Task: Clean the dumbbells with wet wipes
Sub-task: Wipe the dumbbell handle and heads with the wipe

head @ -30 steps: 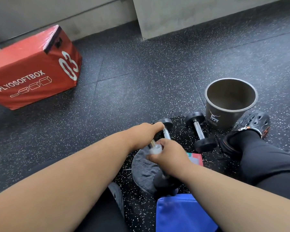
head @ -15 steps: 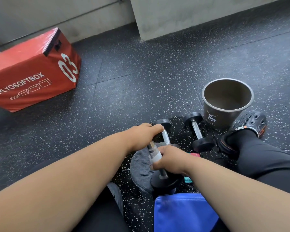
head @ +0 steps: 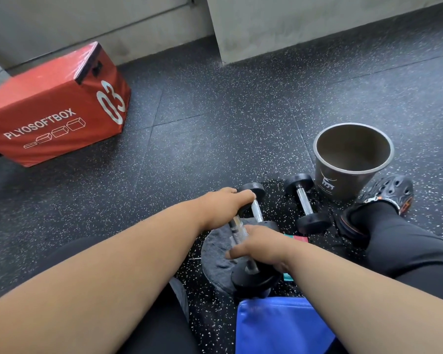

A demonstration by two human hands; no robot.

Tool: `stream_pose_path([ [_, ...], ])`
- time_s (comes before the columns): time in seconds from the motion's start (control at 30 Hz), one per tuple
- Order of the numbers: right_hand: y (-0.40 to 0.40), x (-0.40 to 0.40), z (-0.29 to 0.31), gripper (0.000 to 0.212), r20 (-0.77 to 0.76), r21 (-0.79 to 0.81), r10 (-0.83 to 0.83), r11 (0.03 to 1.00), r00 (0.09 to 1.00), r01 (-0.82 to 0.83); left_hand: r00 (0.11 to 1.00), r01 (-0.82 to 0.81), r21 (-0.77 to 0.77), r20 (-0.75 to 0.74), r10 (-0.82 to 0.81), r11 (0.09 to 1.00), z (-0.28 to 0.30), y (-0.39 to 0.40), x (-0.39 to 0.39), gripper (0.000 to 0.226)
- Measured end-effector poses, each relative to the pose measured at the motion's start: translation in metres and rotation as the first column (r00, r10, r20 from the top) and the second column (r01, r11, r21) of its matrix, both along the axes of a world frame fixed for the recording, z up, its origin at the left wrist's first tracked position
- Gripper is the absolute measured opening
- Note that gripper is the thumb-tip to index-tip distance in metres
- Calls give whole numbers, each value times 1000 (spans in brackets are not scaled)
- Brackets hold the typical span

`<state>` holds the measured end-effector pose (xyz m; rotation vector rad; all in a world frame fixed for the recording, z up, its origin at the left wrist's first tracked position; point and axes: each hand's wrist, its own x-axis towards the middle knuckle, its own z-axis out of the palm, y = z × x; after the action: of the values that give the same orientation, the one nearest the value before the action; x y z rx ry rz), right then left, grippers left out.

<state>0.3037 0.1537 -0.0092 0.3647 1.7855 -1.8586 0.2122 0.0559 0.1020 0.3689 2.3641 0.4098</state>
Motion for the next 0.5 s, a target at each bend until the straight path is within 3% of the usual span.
stream_pose_path([
  [0.13, -7, -4, -5, 34, 8, -83, -80, 993, 997, 81, 999, 45, -7, -24, -45, 999, 1, 1, 1, 71],
  [0.23, -10, -8, -4, 28, -76, -93, -171, 982, 982, 164, 998, 60, 9, -3, -60, 998, -1, -1, -2, 54],
  [0.37, -14, -13, 1, 49, -184, 58, -238, 966, 954, 252, 993, 111, 61, 35, -113, 992, -4, -3, -9, 55],
  [0.5, -18, -17, 2, 43, -253, 119, -254, 949, 933, 291, 977, 212, 81, 24, -214, 974, -4, -2, -17, 68],
])
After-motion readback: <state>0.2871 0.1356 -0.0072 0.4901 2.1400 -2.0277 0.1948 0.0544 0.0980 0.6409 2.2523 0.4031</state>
